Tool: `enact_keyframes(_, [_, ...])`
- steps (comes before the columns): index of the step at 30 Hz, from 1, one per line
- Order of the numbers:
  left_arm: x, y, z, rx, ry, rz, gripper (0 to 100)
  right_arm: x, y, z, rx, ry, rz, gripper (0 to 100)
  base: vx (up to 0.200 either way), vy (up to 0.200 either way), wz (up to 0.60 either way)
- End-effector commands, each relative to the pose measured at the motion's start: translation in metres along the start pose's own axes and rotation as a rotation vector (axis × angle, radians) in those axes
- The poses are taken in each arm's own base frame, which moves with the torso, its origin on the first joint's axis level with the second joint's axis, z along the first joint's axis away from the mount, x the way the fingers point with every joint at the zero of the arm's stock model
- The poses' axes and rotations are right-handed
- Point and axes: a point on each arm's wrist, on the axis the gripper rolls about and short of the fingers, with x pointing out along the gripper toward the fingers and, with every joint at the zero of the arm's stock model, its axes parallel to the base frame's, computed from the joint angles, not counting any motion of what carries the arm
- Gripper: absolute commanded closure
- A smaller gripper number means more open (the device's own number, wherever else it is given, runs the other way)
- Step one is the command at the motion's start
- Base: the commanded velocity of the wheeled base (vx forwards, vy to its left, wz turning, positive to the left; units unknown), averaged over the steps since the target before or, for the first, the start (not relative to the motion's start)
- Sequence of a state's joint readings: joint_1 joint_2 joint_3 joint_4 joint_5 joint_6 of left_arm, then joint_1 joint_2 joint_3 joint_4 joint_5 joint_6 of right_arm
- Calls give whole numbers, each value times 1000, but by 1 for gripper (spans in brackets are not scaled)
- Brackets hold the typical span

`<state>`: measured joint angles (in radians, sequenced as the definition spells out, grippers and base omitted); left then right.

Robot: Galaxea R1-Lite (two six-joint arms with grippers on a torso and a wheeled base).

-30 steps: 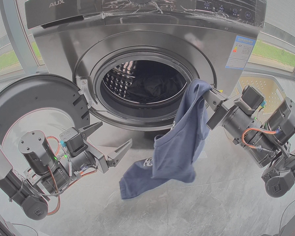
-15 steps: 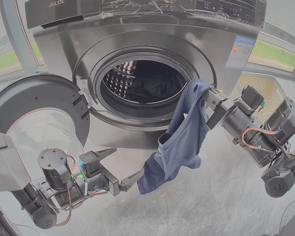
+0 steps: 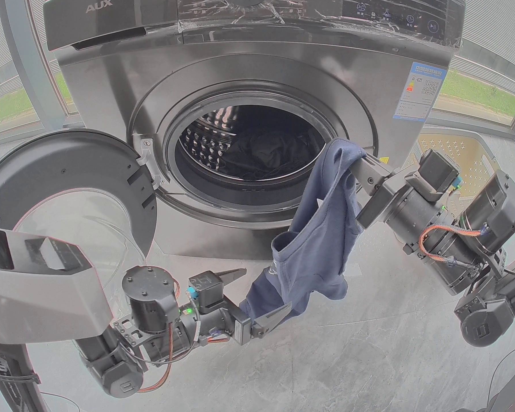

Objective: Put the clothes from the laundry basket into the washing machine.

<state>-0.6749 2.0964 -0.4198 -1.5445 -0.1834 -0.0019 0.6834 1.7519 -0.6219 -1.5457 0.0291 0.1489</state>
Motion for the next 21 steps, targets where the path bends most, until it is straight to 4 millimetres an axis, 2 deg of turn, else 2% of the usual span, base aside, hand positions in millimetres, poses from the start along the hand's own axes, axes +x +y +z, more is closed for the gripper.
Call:
enact_keyframes(1, [26, 5, -14, -25, 3, -4, 0, 0, 3, -2, 5, 4, 9, 100, 0, 0, 0])
enact_keyframes(9, [57, 19, -31, -24, -7, 25, 0, 1, 3, -4, 6, 9, 9, 100, 0, 0, 0])
enact_keyframes(14, [69, 28, -30, -22, -39, 41, 0, 1, 3, -5, 8, 14, 9, 100, 0, 0, 0])
enact_keyframes(15, [71, 30, -31, -20, -44, 48, 100, 1, 3, -5, 8, 14, 10, 100, 0, 0, 0])
enact_keyframes(21, [76, 33, -25, -15, -77, 53, 100, 0, 2, -7, 7, 21, 8, 100, 0, 0, 0])
